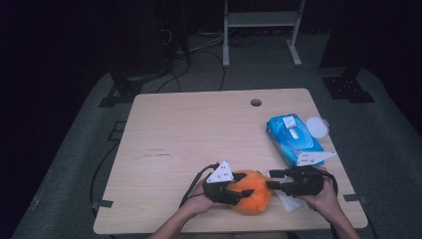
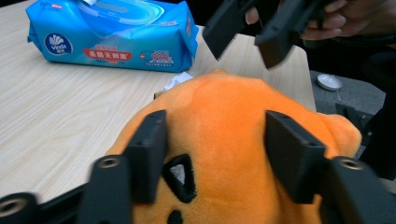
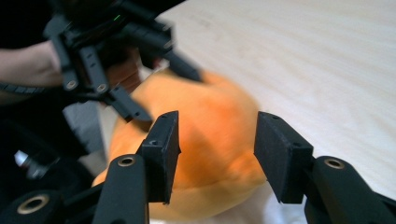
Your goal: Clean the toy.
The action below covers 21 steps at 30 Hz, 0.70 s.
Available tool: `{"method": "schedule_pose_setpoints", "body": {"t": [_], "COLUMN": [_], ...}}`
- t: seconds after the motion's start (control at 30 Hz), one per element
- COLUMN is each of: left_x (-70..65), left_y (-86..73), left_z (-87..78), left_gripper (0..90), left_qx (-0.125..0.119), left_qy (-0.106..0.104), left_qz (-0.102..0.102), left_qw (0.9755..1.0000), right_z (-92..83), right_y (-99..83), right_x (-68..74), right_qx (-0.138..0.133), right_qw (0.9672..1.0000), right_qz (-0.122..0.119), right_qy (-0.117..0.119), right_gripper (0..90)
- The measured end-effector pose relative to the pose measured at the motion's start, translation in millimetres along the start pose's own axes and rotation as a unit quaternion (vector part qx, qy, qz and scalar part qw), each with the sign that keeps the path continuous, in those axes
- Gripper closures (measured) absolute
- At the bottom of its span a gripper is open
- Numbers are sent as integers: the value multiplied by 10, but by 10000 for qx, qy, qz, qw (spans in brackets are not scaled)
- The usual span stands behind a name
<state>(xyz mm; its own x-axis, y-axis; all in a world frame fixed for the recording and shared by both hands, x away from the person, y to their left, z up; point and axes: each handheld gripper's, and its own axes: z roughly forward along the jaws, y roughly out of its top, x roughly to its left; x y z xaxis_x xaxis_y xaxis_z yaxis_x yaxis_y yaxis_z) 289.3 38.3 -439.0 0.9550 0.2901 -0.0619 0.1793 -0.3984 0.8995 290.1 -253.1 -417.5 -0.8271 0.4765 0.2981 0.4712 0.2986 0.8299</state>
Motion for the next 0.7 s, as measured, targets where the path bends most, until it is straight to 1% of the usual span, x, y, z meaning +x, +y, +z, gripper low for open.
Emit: {"method": "schedule_pose_setpoints", "body": {"t": [0.03,0.13,0.2,0.3,0.47,0.63,0.67,0.7], "left_x": [0,10,16,26,37,26,26,32], "left_y": [6,37,51,63,78,85,80,73], "left_z": [-3,-27,-43,-68,-107,-109,-104,-93], "left_gripper": [493,542,554,566,596,638,644,646], "left_qx": [10,14,-34,-108,-217,-200,-194,-144], "left_qy": [11,56,83,95,106,157,145,85], "left_qz": [-32,-123,-156,-196,-205,-177,-210,-214], "left_qw": [10000,9999,9998,9997,9995,9995,9995,9996], "right_z": [-20,-71,-87,-88,-73,-65,-64,-64], "right_y": [-1,-9,-20,-31,-44,-59,-61,-63], "right_x": [-13,-61,-82,-98,-114,-127,-127,-129], "right_qx": [-88,-309,-367,-397,-405,-411,-421,-424], "right_qw": [9999,9993,9989,9986,9985,9982,9982,9982], "right_qz": [50,186,239,301,327,379,386,381], "right_qy": [-67,-129,-165,-175,-196,-202,-204,-208], "right_gripper": [491,491,491,489,486,485,485,485]}}
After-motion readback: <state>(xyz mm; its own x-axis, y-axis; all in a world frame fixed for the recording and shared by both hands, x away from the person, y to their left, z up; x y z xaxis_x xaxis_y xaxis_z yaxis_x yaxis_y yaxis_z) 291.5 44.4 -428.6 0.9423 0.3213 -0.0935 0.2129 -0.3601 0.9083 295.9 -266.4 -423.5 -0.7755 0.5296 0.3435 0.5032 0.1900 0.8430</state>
